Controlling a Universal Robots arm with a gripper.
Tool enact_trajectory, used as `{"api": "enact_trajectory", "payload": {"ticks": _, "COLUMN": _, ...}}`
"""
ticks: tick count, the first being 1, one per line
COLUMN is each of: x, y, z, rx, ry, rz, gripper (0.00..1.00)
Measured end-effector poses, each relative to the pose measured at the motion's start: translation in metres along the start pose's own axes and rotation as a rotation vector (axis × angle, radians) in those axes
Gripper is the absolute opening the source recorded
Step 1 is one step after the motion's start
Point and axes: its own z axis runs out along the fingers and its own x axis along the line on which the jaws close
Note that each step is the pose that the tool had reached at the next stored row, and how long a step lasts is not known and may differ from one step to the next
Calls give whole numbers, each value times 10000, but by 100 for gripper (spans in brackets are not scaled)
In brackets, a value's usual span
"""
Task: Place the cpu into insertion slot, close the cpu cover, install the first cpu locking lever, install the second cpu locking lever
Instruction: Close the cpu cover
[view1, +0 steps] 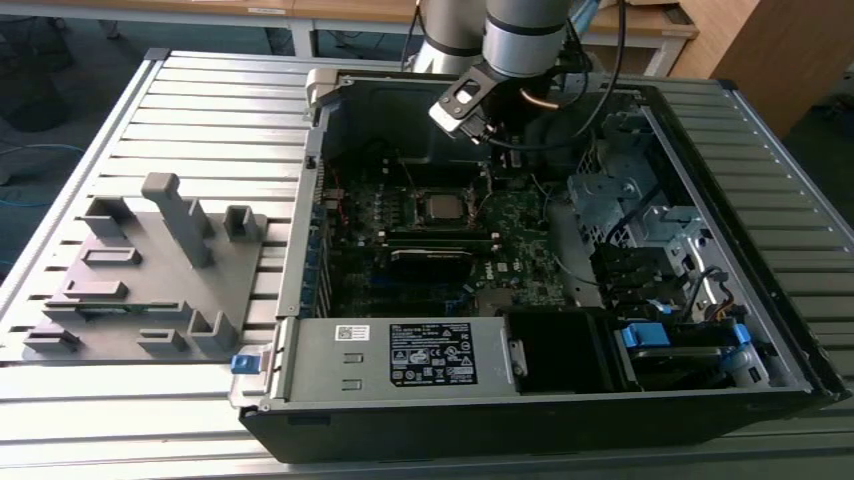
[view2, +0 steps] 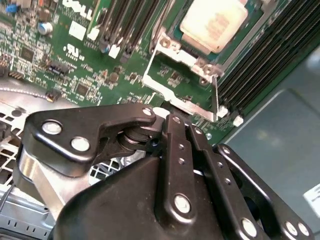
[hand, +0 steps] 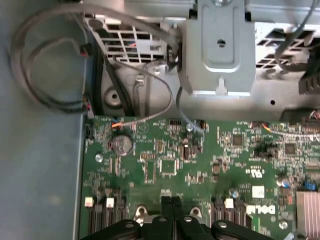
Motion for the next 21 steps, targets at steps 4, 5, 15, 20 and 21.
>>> {"api": "enact_trajectory", "payload": {"ticks": 4, "x": -6, "y": -137, "z": -12, "rx": -223, "ry": -6, "rz": 5, "gripper": 11}}
{"api": "enact_trajectory", "payload": {"ticks": 5, "x": -7, "y": -172, "z": -14, "rx": -282, "ry": -6, "rz": 5, "gripper": 11}}
{"api": "enact_trajectory", "payload": {"ticks": 15, "x": -18, "y": -419, "z": -30, "rx": -660, "ry": -10, "rz": 13, "gripper": 11}}
{"api": "enact_trajectory", "payload": {"ticks": 20, "x": -18, "y": -419, "z": -27, "rx": -556, "ry": -15, "rz": 8, "gripper": 11}}
{"api": "enact_trajectory", "payload": {"ticks": 21, "x": -18, "y": -419, "z": -25, "rx": -436, "ry": -23, "rz": 6, "gripper": 11}}
